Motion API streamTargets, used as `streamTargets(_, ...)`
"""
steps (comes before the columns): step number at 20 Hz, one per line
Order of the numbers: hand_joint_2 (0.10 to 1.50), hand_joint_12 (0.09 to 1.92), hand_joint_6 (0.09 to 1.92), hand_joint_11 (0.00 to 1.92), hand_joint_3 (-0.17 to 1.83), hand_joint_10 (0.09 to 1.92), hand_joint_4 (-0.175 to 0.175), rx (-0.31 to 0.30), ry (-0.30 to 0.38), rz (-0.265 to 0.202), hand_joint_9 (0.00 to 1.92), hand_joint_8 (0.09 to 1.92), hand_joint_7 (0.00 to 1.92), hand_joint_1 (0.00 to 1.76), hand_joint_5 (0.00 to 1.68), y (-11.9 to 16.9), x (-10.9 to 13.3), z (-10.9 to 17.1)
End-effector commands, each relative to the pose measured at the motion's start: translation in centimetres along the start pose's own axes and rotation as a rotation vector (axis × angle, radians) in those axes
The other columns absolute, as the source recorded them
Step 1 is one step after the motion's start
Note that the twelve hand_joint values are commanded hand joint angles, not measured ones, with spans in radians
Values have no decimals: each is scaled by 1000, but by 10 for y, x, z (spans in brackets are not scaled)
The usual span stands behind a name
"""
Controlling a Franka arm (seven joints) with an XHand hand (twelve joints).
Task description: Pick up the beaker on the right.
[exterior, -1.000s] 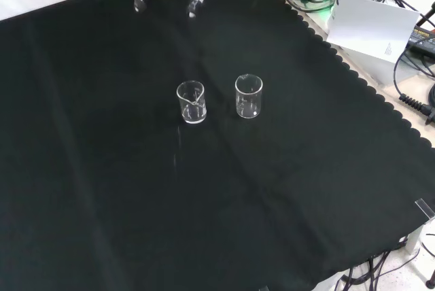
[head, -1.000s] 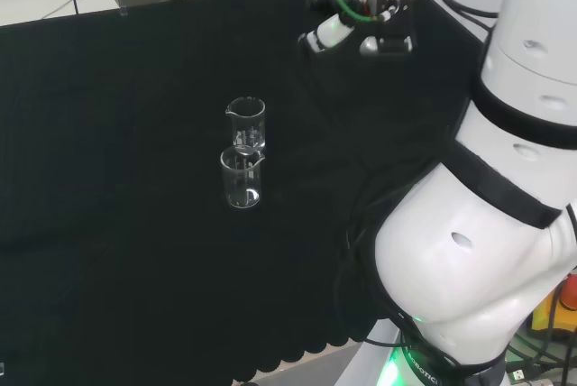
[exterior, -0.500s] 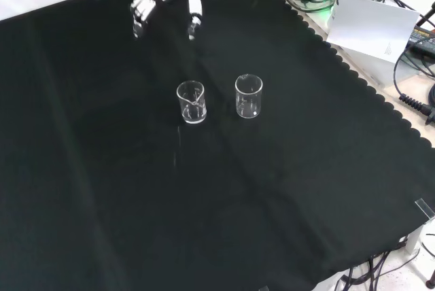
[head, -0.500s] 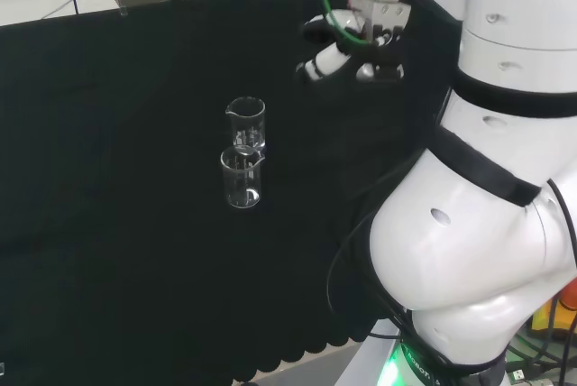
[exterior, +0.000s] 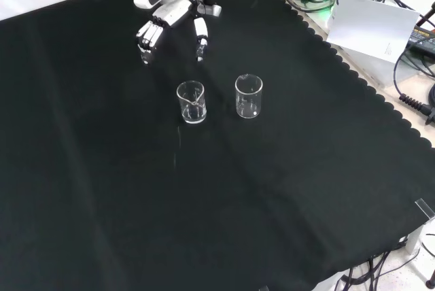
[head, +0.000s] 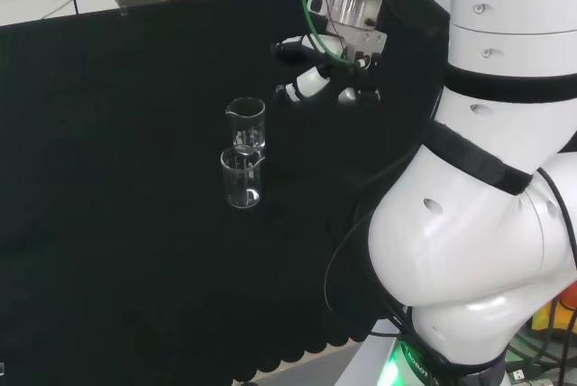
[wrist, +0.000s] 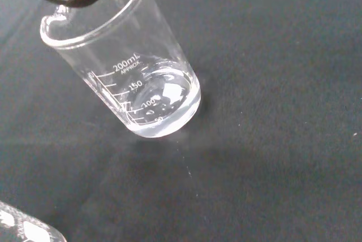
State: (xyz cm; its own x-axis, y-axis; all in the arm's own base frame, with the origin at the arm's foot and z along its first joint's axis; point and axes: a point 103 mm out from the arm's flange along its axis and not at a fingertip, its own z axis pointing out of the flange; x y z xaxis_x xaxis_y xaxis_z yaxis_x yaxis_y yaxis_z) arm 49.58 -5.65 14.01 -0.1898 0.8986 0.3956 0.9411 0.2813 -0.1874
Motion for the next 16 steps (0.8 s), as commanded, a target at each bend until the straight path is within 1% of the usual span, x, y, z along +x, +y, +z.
streamTargets(1,584,1367,87,0,503,683,-34,-5,44,-17,362,710,267,798,438,2,-9,18)
streamTargets(4,578,1392,87,0,512,679,-36,2,56,-30,407,728,319,811,476,2,-8,26)
streamTargets(7,576,1400,87,0,514,677,-37,7,86,-42,418,732,329,816,483,4,-9,34)
streamTargets(11,570,1399,87,0,517,648,-37,15,93,-62,350,702,245,835,487,6,-8,42)
streamTargets(15,554,1391,87,0,547,651,-37,4,106,-80,341,711,232,843,487,8,-6,48)
streamTargets(16,548,1400,87,0,558,657,-37,-1,112,-85,381,721,259,845,486,8,-6,50)
